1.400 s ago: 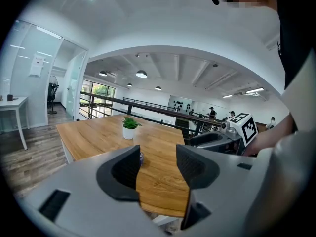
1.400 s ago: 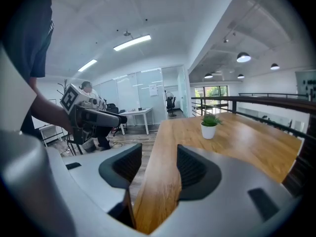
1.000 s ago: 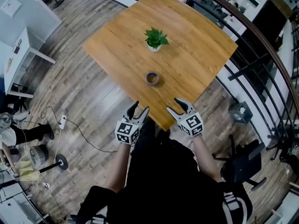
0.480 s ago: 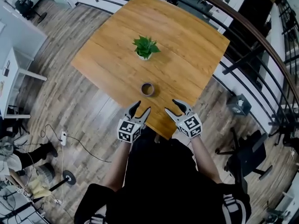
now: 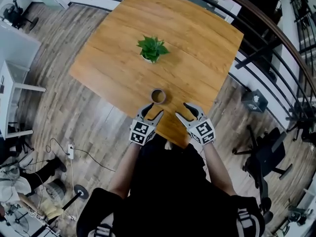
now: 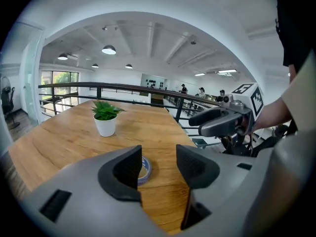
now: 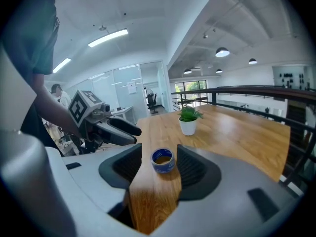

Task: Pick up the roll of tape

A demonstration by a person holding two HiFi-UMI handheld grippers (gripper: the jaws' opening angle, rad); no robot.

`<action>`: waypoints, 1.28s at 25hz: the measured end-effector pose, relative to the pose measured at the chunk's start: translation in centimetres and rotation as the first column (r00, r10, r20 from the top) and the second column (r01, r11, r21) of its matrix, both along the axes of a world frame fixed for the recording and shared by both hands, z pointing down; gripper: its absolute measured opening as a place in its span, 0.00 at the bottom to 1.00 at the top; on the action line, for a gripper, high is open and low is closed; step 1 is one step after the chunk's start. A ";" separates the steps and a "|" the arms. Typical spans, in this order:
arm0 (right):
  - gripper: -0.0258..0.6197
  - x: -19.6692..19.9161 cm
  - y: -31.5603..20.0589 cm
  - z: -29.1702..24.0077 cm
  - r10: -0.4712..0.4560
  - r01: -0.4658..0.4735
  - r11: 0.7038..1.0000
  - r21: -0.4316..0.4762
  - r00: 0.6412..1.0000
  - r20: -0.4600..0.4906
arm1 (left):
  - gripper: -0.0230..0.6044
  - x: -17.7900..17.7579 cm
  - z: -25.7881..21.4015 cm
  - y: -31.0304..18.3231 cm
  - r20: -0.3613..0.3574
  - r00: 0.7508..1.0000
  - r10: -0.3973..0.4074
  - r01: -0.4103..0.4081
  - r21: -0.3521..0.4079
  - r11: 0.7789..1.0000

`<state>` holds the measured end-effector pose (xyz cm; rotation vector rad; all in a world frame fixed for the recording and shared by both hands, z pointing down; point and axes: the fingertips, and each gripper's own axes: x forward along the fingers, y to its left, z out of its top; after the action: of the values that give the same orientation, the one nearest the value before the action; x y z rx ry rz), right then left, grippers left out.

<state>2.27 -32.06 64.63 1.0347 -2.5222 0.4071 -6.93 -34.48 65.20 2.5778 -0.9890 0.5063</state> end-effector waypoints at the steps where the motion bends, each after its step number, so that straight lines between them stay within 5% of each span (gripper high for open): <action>1: 0.40 0.0 0.0 0.2 0.009 -0.009 1.000 -0.006 1.000 -0.003 | 0.40 0.2 0.4 -0.2 0.013 1.000 0.020 -0.020 -0.001 1.000; 12: 0.40 0.2 -0.2 1.2 0.115 -0.116 0.993 -0.034 0.993 -0.012 | 0.40 1.8 4.7 -2.3 0.034 0.986 0.166 -0.162 -0.092 0.982; 20: 0.39 0.1 -0.1 1.5 0.150 -0.151 0.988 -0.039 0.989 -0.016 | 0.40 1.9 10.2 -2.1 0.163 0.943 0.289 -0.265 -0.152 0.952; 24: 0.39 0.2 0.6 1.5 0.175 -0.176 0.983 -0.046 0.984 -0.016 | 0.40 1.7 12.1 -1.7 0.255 0.901 0.350 -0.316 -0.165 0.934; 32: 0.38 1.3 2.1 1.7 0.243 -0.244 0.968 -0.054 0.970 -0.025 | 0.34 2.4 13.6 -1.5 0.425 0.776 0.466 -0.447 -0.149 0.882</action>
<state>3.57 -29.95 66.36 1.3257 -2.3596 0.5319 -4.56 -35.96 78.76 2.7169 -0.4347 1.2886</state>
